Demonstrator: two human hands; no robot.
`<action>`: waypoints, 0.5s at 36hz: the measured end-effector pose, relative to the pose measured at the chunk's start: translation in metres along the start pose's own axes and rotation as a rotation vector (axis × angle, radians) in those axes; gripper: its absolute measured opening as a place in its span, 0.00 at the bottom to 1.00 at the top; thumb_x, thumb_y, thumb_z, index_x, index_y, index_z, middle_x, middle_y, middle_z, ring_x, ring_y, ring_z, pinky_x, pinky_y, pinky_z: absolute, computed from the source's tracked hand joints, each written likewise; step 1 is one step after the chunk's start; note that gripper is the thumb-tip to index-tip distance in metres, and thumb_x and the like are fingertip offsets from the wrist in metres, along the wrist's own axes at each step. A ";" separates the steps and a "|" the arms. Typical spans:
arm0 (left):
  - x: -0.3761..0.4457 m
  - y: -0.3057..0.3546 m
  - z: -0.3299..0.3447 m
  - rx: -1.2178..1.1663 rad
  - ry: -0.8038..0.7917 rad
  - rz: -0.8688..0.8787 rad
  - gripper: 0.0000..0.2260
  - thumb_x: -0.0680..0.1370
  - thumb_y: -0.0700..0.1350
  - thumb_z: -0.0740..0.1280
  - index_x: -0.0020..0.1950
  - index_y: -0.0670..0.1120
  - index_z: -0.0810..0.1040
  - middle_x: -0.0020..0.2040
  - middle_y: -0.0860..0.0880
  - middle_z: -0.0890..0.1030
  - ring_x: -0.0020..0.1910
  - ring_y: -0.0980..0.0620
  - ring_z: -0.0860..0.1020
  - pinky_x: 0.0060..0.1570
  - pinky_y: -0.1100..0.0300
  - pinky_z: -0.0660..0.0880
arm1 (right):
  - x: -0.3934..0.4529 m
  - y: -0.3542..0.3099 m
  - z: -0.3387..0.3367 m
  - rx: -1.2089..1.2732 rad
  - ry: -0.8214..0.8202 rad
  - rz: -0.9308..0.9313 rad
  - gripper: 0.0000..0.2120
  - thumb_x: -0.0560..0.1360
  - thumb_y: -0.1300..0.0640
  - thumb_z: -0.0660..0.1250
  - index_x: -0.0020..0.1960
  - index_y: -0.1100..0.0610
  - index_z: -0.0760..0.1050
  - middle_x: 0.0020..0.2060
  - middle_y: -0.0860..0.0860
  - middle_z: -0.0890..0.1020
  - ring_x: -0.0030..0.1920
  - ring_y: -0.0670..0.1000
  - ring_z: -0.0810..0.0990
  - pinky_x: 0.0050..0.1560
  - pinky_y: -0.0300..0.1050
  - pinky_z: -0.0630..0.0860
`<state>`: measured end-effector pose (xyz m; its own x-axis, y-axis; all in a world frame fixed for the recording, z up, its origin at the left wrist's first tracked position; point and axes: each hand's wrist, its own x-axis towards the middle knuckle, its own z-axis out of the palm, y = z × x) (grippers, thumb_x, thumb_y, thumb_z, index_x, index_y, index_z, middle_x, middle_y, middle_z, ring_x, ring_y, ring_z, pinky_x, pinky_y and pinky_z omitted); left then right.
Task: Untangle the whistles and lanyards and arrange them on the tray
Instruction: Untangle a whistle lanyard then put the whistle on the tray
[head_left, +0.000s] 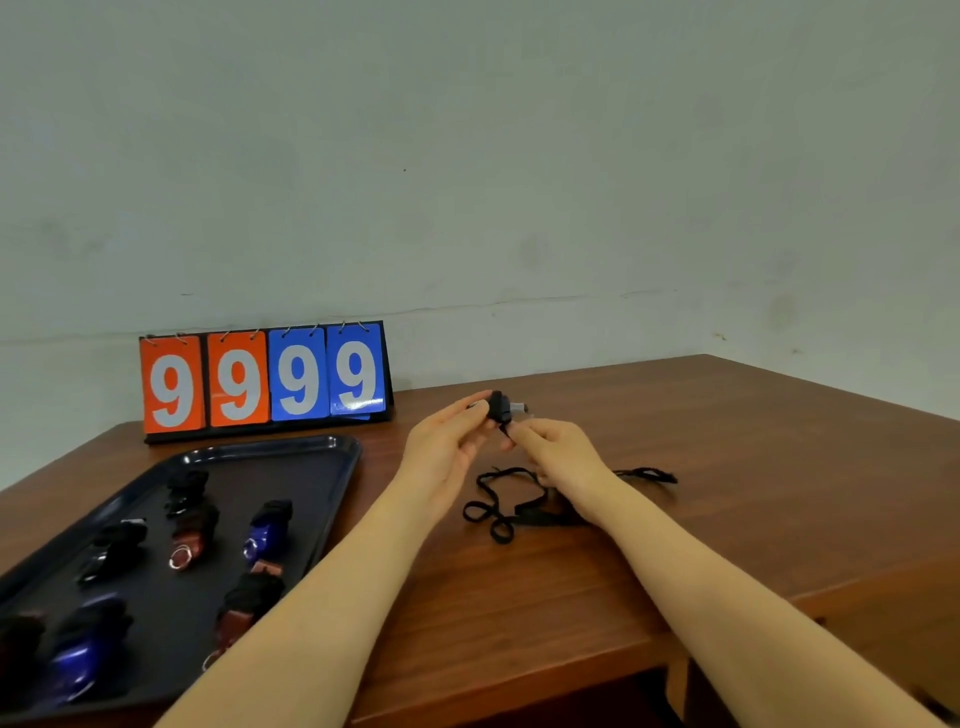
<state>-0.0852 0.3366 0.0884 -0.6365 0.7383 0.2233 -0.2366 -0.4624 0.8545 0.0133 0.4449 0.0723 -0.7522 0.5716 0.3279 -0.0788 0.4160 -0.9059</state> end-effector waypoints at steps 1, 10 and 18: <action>0.001 -0.001 -0.002 0.026 0.023 0.010 0.07 0.78 0.34 0.64 0.53 0.41 0.81 0.48 0.44 0.84 0.46 0.53 0.82 0.48 0.62 0.79 | -0.001 0.000 0.001 -0.068 0.000 -0.033 0.14 0.81 0.52 0.60 0.43 0.56 0.80 0.20 0.40 0.72 0.29 0.39 0.66 0.33 0.36 0.63; 0.005 -0.011 -0.006 0.276 0.146 0.068 0.07 0.78 0.37 0.66 0.52 0.45 0.82 0.52 0.45 0.83 0.51 0.51 0.81 0.54 0.60 0.78 | 0.004 0.009 0.009 -0.439 -0.052 -0.179 0.13 0.81 0.51 0.58 0.43 0.50 0.78 0.39 0.44 0.81 0.42 0.41 0.78 0.45 0.34 0.71; 0.018 -0.013 -0.013 1.040 0.123 0.346 0.10 0.79 0.42 0.66 0.59 0.47 0.80 0.50 0.56 0.78 0.48 0.63 0.74 0.42 0.76 0.69 | -0.001 0.005 0.012 -0.376 -0.079 -0.213 0.16 0.82 0.53 0.56 0.37 0.55 0.71 0.32 0.48 0.71 0.33 0.46 0.70 0.39 0.42 0.67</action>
<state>-0.1029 0.3496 0.0751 -0.6315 0.5684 0.5274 0.6651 0.0474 0.7453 0.0057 0.4380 0.0642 -0.7937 0.3951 0.4625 -0.0055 0.7556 -0.6550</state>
